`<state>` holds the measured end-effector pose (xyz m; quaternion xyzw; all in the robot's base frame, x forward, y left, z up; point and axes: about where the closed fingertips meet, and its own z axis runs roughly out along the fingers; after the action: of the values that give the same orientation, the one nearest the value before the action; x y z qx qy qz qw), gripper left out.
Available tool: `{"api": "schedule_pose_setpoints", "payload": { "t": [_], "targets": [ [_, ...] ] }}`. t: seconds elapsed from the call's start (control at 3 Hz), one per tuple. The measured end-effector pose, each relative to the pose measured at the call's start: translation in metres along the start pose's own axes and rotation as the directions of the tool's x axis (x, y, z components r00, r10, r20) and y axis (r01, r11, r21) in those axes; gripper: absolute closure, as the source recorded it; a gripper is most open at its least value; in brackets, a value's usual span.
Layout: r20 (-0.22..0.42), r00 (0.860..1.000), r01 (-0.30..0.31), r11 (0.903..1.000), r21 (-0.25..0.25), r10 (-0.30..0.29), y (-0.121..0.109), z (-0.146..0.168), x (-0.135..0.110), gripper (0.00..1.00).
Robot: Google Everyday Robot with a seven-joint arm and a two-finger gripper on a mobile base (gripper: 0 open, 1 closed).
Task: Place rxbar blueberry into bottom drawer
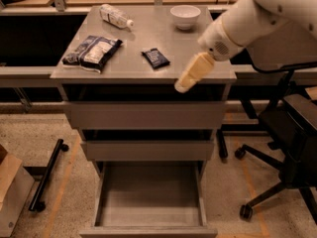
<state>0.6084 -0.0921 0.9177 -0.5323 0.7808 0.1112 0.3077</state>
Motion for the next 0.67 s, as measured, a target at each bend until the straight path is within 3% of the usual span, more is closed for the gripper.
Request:
{"api": "schedule_pose_setpoints", "payload": {
  "t": [0.33, 0.67],
  "targets": [
    [0.062, 0.997, -0.051, 0.9981, 0.035, 0.048, -0.0404, 0.0306, -0.0207, 0.0],
    [0.073, 0.996, -0.057, 0.9977, 0.038, 0.054, -0.0466, 0.0355, -0.0234, 0.0]
  ]
}}
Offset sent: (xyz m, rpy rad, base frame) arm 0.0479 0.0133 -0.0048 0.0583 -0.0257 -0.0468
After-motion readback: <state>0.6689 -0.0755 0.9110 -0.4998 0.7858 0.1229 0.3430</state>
